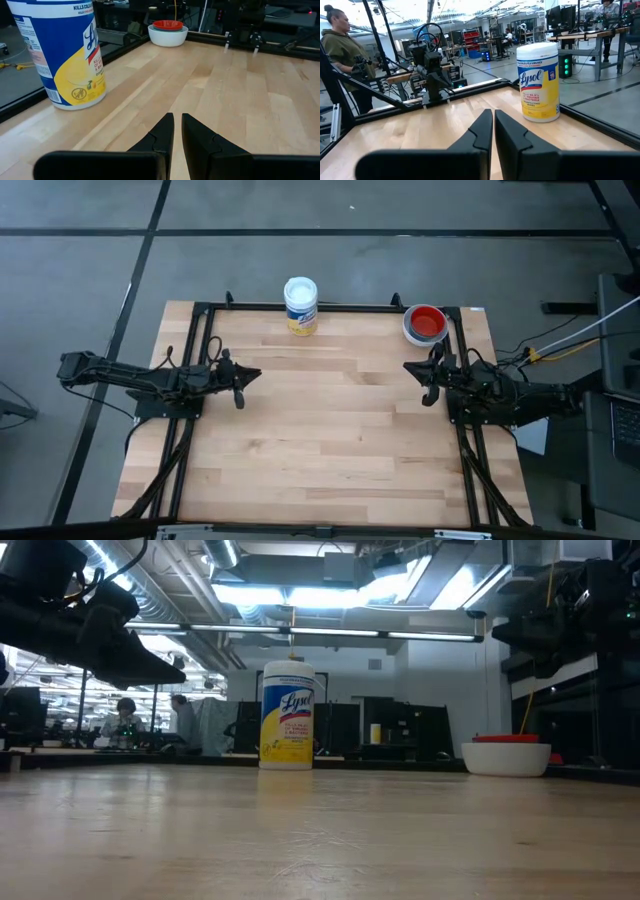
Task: Nest bowls inside each other
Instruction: Return to Home Position
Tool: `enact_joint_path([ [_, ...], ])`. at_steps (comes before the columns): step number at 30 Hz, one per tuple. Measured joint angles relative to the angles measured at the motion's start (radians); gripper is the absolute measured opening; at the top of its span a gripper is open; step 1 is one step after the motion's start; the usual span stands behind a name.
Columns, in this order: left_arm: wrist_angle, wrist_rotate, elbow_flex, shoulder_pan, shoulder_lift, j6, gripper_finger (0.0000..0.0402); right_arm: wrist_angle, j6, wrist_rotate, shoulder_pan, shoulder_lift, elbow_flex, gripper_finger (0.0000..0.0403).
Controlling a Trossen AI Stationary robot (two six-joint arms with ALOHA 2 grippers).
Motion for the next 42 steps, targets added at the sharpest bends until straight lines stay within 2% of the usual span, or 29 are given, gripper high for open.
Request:
enact_joint_path([
  [3, -0.014, 0.0, 0.0, -0.002, -0.013, 0.0, 0.0031, 0.0, 0.0, 0.0, 0.0, 0.0, 0.0, 0.002],
  [9, -0.083, 0.024, 0.0, -0.013, -0.2, 0.0, 0.0031, 0.0, 0.0, 0.0, 0.0, 0.0, 0.0, 0.002],
  [19, -0.075, 0.023, 0.0, -0.011, -0.449, 0.0, 0.0031, 0.0, 0.0, -0.001, 0.0, 0.0, 0.0, 0.002],
  [23, -0.026, 0.02, 0.0, -0.011, -0.449, -0.001, 0.0031, 0.0, 0.0, -0.001, 0.0, 0.0, 0.0, 0.002],
  [42, -0.031, 0.029, 0.0, -0.011, -0.449, -0.001, 0.0031, 0.0, 0.0, -0.002, 0.0, 0.0, 0.0, 0.002],
])
